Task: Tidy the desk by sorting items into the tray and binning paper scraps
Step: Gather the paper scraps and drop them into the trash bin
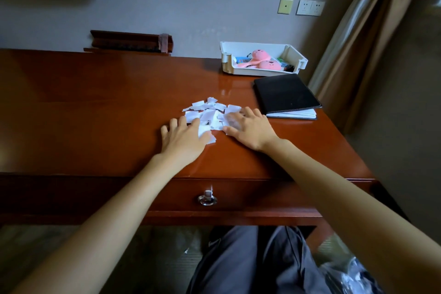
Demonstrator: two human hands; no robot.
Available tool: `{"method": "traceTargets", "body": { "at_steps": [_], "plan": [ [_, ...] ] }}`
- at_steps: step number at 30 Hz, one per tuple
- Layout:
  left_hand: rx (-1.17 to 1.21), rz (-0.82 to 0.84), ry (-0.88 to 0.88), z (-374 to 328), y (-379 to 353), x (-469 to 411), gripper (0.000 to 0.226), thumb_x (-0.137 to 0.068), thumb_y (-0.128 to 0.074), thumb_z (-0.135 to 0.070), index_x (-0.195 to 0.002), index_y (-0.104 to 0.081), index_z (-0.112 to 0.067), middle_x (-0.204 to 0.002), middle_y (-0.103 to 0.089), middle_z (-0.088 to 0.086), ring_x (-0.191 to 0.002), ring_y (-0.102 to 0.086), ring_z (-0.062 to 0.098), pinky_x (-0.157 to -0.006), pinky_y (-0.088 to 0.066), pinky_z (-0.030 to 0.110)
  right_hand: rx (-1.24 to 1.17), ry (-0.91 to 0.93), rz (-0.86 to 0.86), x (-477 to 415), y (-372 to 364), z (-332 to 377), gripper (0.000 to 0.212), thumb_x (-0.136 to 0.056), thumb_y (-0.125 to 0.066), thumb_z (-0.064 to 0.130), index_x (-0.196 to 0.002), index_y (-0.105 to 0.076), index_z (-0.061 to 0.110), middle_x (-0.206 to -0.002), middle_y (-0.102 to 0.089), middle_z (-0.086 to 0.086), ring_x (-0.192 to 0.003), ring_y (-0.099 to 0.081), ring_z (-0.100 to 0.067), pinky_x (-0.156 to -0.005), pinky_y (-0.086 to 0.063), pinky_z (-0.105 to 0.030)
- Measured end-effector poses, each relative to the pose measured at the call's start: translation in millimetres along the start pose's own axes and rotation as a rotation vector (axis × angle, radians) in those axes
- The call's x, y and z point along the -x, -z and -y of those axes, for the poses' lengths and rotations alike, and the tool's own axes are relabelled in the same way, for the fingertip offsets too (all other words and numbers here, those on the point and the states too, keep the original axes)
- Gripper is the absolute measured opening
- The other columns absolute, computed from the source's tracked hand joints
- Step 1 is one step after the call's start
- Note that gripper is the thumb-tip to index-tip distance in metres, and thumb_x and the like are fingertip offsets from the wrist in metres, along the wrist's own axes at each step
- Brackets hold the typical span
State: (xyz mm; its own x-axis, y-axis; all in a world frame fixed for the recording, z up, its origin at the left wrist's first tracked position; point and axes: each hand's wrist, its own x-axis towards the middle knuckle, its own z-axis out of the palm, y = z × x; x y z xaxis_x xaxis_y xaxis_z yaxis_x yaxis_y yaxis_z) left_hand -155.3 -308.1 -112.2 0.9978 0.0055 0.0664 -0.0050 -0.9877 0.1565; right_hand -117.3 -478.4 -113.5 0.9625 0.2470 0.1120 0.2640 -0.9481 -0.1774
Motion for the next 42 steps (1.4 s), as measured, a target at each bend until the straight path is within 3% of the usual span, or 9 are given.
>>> {"method": "traceTargets", "body": {
  "at_steps": [6,10,16,21,25,31,34,38,42],
  "plan": [
    [0.062,-0.165,-0.044,-4,-1,-12,0.033,-0.099,-0.037,-0.025,-0.128,-0.048,-0.011,-0.129,-0.044,0.012,-0.12,-0.039,0.03,-0.094,-0.037,0.038,-0.049,0.056,-0.146,7,5,3,0.032,-0.096,-0.045,0.022,-0.125,-0.051,0.011,-0.123,-0.048,-0.014,-0.11,-0.048,-0.032,-0.086,-0.041,-0.035],
    [0.087,-0.195,-0.029,-11,1,-14,0.031,-0.099,-0.038,-0.018,-0.129,-0.043,-0.011,-0.127,-0.045,0.014,-0.115,-0.05,0.035,-0.085,-0.044,0.041,-0.053,0.045,-0.217,9,9,2,0.026,-0.094,-0.043,0.007,-0.118,-0.053,0.004,-0.116,-0.052,-0.017,-0.097,-0.057,-0.038,-0.067,-0.033,-0.029],
    [0.16,-0.313,-0.009,-15,11,-17,0.029,-0.094,-0.038,0.001,-0.12,-0.048,-0.005,-0.116,-0.053,0.019,-0.1,-0.057,0.043,-0.073,-0.044,0.042,-0.389,-0.097,-0.379,7,14,-4,0.02,-0.096,-0.046,0.01,-0.102,-0.059,-0.005,-0.099,-0.064,-0.022,-0.085,-0.061,-0.032,-0.071,-0.046,-0.033],
    [0.279,-0.413,-0.058,-28,30,-25,0.024,-0.092,-0.039,0.005,-0.111,-0.053,0.001,-0.11,-0.056,0.02,-0.094,-0.057,0.037,-0.064,-0.036,0.032,-0.595,-0.224,-0.458,3,32,-5,0.024,-0.096,-0.049,0.011,-0.112,-0.059,-0.003,-0.102,-0.065,-0.018,-0.088,-0.06,-0.026,-0.069,-0.041,-0.021],
    [0.422,-0.45,-0.092,-48,44,-29,0.027,-0.091,-0.034,0.008,-0.106,-0.057,0.005,-0.107,-0.058,0.021,-0.085,-0.054,0.03,-0.063,-0.032,0.027,-0.696,-0.247,-0.524,0,47,-15,0.018,-0.093,-0.054,0.012,-0.093,-0.06,-0.005,-0.073,-0.054,-0.012,-0.064,-0.048,-0.023,-0.048,-0.036,-0.024],
    [0.519,-0.361,-0.151,-108,48,-23,0.031,-0.09,-0.034,0.01,-0.107,-0.059,0.006,-0.111,-0.061,0.024,-0.099,-0.057,0.036,-0.063,-0.029,0.025,-0.807,-0.392,-0.667,32,62,-59,0.026,-0.086,-0.058,0.018,-0.061,-0.051,0.013,-0.051,-0.049,-0.003,-0.032,-0.04,-0.007,-0.03,-0.029,-0.015],
    [0.526,-0.292,-0.226,-155,39,-10,0.027,-0.089,-0.036,0.007,-0.1,-0.06,0.006,-0.106,-0.063,0.026,-0.101,-0.054,0.04,-0.064,-0.027,0.029,-0.782,-0.456,-0.764,64,68,-89,0.019,-0.083,-0.059,0.018,-0.067,-0.058,0.006,-0.051,-0.052,-0.01,-0.044,-0.045,-0.011,-0.047,-0.038,-0.028],
    [0.577,-0.177,-0.369,-230,20,13,0.022,-0.089,-0.04,0.004,-0.098,-0.061,0.006,-0.108,-0.063,0.026,-0.105,-0.052,0.041,-0.072,-0.034,0.037,-0.706,-0.536,-0.857,116,73,-142,0.016,-0.086,-0.059,0.012,-0.071,-0.054,0.009,-0.052,-0.048,-0.005,-0.039,-0.046,-0.001,-0.044,-0.034,-0.008],
    [0.653,-0.061,-0.518,-303,-12,40,0.021,-0.087,-0.04,0.005,-0.087,-0.061,0.005,-0.097,-0.066,0.026,-0.095,-0.059,0.041,-0.068,-0.039,0.037,-0.623,-0.664,-0.9,174,64,-200,0.018,-0.089,-0.058,0.012,-0.072,-0.052,0.012,-0.06,-0.051,-0.002,-0.056,-0.051,-0.014,-0.048,-0.036,-0.013]
  ]
}}
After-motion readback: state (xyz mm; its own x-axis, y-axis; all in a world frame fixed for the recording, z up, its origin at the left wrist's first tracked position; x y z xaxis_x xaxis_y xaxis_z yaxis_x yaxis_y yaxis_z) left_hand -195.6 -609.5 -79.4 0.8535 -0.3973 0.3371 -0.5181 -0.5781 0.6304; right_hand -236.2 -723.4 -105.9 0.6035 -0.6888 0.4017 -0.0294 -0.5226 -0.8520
